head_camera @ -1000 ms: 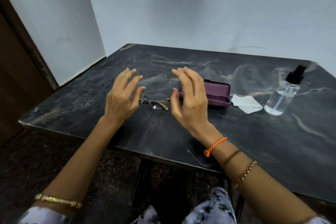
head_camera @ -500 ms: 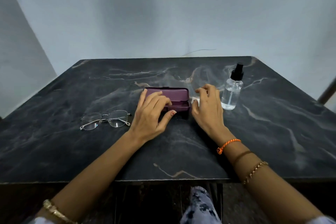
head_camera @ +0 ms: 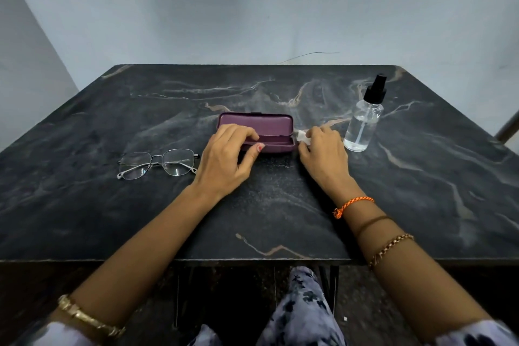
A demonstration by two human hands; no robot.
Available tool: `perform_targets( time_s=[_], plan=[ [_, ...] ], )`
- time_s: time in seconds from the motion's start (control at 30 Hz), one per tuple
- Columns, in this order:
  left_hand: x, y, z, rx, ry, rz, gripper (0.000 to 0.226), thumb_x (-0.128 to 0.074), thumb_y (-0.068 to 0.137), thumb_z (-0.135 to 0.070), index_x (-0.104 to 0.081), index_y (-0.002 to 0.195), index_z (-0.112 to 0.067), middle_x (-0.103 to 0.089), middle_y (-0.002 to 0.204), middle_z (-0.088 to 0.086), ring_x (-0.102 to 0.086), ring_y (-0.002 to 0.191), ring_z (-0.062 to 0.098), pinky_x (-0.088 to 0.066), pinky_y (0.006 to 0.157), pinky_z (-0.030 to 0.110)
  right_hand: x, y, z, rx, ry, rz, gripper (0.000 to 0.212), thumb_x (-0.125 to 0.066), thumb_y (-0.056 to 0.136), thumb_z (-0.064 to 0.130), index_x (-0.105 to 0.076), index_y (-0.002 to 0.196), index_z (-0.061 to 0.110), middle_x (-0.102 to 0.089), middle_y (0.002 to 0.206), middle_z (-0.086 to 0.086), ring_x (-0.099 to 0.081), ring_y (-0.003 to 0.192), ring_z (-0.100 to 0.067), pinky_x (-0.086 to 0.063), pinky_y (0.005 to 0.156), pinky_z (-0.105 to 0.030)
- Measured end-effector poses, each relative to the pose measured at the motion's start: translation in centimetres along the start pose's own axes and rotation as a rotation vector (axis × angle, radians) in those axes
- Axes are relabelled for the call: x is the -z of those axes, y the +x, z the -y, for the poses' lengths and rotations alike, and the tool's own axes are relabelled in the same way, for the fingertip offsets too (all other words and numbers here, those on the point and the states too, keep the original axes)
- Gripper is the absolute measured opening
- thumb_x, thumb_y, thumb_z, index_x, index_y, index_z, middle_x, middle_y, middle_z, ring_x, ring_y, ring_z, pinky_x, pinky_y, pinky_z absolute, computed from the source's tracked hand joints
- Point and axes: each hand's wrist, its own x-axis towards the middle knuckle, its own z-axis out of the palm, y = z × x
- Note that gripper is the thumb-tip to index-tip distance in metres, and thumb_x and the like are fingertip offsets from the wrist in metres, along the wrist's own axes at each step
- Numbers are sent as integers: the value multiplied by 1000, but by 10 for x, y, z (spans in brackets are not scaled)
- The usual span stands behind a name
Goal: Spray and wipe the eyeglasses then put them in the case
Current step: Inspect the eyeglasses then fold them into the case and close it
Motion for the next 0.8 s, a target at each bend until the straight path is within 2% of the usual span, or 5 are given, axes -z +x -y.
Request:
perform_targets(
  time_s=[0.27, 0.53, 0.6, 0.73, 0.8],
  plan=[
    [-2, 0, 3, 37, -75, -32, 34, -45, 87, -28, -62, 89, 2, -64, 84, 12, -50, 83, 16, -37, 74, 21, 2, 2, -1, 41, -35, -83, 19, -38, 94, 10, -51, 94, -3, -60, 99, -23, -54, 93, -37, -30, 63, -34],
    [-1, -3, 4, -18, -130, -56, 31, -47, 86, -23, -64, 91, 2, -65, 84, 11, -53, 80, 14, -44, 72, 27, 25, 4, 0, -33, 342, -383, 18, -44, 93, 13, -56, 94, -1, -67, 81, -20, -60, 76, -35, -35, 61, -36],
    [1, -3, 3, -23, -146, -67, 25, -52, 86, -19, -64, 93, 2, -66, 85, 11, -54, 80, 15, -48, 70, 28, 33, 7, 3, -69, 425, -407, 18, -47, 92, 14, -58, 94, 0, -69, 81, -16, -61, 74, -29, -36, 61, -29],
    [5, 9, -4, -37, -168, -62, 17, -64, 80, 1, -65, 97, 4, -67, 89, 15, -58, 77, 16, -47, 68, 16, 53, 14, 13, -152, 630, -456, 19, -52, 90, 19, -62, 92, 2, -60, 75, 0, -54, 68, -13, -33, 58, -13],
    [5, 24, -12, 14, -242, -88, 21, -64, 82, 1, -64, 103, 4, -67, 95, 15, -61, 81, 19, -47, 70, 9, 66, 17, 21, -181, 704, -482, 20, -53, 89, 21, -63, 90, 5, -61, 74, 1, -58, 67, -13, -44, 63, -20]
  ],
)
